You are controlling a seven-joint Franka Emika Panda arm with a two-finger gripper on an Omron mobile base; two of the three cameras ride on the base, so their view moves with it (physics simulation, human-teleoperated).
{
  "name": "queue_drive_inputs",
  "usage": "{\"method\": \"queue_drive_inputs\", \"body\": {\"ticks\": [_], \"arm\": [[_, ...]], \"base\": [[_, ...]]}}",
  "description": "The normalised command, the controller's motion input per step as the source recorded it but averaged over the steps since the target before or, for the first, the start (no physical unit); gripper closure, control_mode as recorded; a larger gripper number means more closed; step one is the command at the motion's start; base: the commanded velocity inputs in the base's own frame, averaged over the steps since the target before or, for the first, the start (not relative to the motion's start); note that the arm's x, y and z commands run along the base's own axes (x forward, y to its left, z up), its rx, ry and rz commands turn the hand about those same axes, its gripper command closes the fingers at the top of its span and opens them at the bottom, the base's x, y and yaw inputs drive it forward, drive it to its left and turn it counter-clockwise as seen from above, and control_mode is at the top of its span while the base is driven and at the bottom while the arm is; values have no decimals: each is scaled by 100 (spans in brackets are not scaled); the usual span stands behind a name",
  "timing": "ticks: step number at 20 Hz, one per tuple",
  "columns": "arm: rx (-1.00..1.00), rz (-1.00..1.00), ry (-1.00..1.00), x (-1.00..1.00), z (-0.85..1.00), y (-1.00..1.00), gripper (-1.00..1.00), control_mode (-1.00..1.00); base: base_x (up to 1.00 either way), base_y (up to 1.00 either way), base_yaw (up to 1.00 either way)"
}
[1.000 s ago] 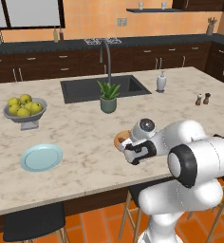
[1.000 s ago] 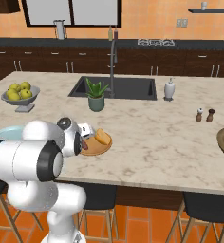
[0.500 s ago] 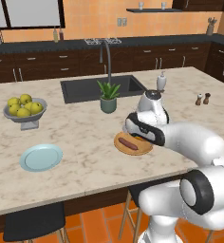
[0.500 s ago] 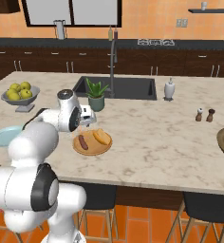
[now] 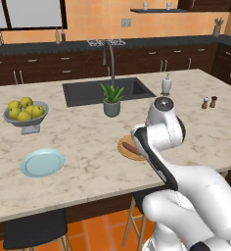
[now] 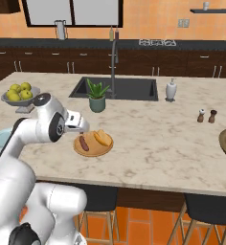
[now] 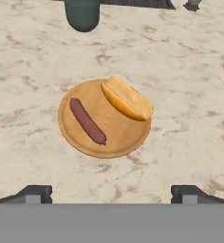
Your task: Place one bun and one sausage from the bowl on each plate.
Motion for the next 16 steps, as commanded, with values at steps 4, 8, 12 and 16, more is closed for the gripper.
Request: {"method": "queue_drive_inputs", "body": {"ticks": [4, 8, 12, 16], "arm": [[13, -4, -3, -94, 8, -1, -100, -100], [11, 0, -2, -92, 9, -2, -100, -100], [1, 0, -13, -96, -2, -5, -100, -100], [0, 0, -5, -45, -17, -26, -100, -100]], "base": [[0, 0, 0], [0, 0, 0], [0, 0, 0], [0, 0, 0]]}}
